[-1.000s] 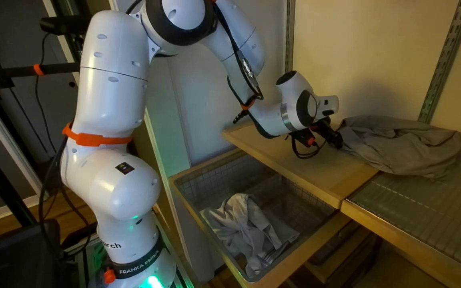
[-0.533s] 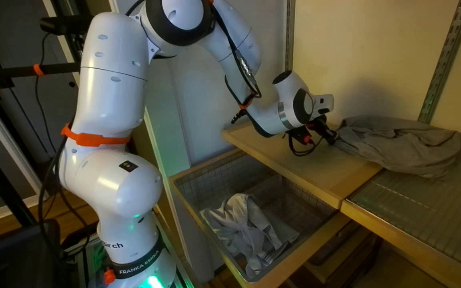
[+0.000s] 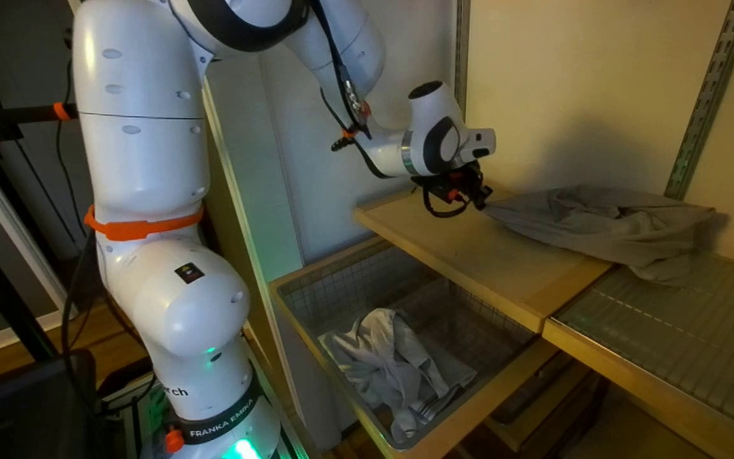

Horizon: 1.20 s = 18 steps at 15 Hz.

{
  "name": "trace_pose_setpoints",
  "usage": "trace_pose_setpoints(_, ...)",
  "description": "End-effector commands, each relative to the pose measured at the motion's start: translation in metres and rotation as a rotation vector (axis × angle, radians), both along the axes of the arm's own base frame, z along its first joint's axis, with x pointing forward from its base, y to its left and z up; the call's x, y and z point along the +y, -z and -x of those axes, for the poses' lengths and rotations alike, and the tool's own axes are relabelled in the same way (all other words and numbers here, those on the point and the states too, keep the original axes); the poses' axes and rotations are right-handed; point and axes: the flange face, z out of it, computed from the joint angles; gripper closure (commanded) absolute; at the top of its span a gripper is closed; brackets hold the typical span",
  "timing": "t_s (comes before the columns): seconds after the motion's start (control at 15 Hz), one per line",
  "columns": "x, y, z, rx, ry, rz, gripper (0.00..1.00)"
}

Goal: Fold the grey cloth and put it in the open drawer.

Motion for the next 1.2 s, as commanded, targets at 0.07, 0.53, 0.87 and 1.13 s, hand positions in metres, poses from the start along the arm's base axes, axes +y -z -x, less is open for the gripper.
trace_pose_setpoints(0.07, 0.05, -0.051, 0.054, -0.003, -0.133, -0.119, 0.99)
trace_pose_setpoints(0.53, 0.086, -0.104, 0.085, 0.051, -0.316, -0.322, 0.99)
trace_pose_setpoints(0.87, 0.023, -0.105, 0.055, -0.041, -0.175, -0.266, 0.99)
trace_pose_setpoints(1.13, -0.042, -0.089, 0.026, -0.235, -0.01, -0.164, 0.99)
